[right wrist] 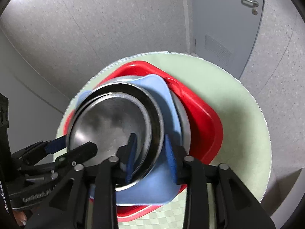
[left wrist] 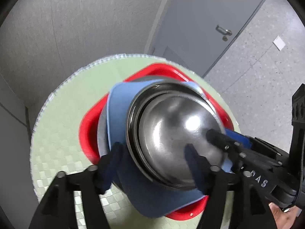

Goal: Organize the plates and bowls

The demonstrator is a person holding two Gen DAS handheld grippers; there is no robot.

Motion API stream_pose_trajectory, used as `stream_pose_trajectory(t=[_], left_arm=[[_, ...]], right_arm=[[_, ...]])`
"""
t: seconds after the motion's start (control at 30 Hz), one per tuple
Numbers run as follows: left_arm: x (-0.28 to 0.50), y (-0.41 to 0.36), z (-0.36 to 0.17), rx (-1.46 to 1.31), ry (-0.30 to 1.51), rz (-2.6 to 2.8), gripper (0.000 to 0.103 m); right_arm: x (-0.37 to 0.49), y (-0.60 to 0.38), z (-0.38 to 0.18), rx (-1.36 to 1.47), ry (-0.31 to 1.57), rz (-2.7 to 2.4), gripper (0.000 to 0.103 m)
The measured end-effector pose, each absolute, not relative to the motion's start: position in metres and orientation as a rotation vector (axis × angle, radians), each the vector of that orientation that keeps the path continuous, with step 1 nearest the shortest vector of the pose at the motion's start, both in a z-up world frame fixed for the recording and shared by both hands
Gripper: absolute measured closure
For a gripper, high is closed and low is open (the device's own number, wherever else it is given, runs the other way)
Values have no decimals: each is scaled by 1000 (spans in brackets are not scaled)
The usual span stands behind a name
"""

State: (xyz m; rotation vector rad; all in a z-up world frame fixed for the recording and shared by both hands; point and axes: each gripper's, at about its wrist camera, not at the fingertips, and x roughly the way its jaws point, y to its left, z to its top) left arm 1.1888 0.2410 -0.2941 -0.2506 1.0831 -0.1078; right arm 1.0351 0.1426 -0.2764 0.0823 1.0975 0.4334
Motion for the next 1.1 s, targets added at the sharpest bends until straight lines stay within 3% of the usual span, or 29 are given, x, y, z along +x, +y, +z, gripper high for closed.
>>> stream_pose_trajectory(t=[0.1,0.23,0.47,0.6,1.1], left_arm=[[1173,240,-283,-233,1041,-72,25],[1149,240,-273,-223,1009,-37,15],[1089,225,-249,-173,906,42,2],[1035,207,-231,-143,826,95,1],[776,147,-152,-62,534,130,1]], right_arm=[[1024,140,-269,80,1072,429,62],[1007,132,-261,95,1045,434,45],[965,112,-248,99,995,465,33],[932,97,-235,90,946,474,23],[738,38,-172,100,697,453,8]])
